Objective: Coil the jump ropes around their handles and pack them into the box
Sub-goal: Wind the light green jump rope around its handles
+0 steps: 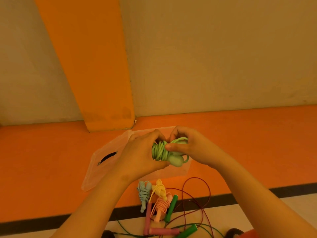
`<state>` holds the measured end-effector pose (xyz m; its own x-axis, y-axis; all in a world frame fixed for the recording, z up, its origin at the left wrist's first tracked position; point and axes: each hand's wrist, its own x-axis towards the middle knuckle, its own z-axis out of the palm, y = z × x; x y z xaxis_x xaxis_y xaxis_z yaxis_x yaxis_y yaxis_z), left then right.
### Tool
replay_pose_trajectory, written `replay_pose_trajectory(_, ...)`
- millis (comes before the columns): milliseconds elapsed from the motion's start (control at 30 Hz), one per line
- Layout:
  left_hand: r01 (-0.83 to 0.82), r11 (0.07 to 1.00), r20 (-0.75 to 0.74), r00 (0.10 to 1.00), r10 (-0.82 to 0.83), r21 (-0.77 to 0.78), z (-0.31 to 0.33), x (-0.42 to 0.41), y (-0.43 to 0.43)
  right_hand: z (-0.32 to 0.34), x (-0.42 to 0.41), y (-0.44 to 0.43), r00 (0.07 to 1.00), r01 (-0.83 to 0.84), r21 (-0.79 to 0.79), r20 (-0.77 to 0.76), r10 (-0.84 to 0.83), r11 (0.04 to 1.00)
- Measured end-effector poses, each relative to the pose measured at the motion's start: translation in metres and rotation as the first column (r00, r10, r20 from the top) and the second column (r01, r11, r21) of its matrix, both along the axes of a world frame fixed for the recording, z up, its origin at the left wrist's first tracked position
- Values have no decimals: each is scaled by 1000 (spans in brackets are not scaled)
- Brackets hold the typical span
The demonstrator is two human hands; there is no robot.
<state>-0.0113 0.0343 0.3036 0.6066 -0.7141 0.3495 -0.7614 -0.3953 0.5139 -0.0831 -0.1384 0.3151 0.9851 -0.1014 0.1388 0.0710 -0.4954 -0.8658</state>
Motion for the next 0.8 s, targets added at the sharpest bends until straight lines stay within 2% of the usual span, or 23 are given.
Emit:
replay_pose_trajectory(100,5,999,-46,999,-3,54,-2,-3,-4,2,0,-2,1000,10,-103,27,-7,995)
replay_pose_trajectory(167,56,990,-230,973,-24,133,-1,-1,-4,1,-2,1,999,-9,-205,28,16,979)
replay_pose_trajectory(267,232,946,-563,824,-67,227,-3,12,2,-2,-6,11,991,-135,-264,-26,133,955)
replay_pose_trajectory(367,360,907,-709,697,-105,220,-3,20,6,-1,-9,16,983,-181,-237,-17,183,954)
replay_pose_trajectory(533,420,892,-761,630,-154,168,0,16,3,5,-13,14,982,-186,-153,-44,182,970)
replay_pose_trajectory(567,398,903,-743,651,-153,162,-1,15,2,5,-12,12,982,-185,-136,-58,178,973)
replay_pose_trajectory(700,289,932,-533,836,-133,221,-2,12,0,2,-9,7,982,-180,-82,-76,174,980)
replay_pose_trajectory(800,218,939,-430,898,-88,264,-3,12,1,0,-9,8,985,-164,-80,-66,159,983)
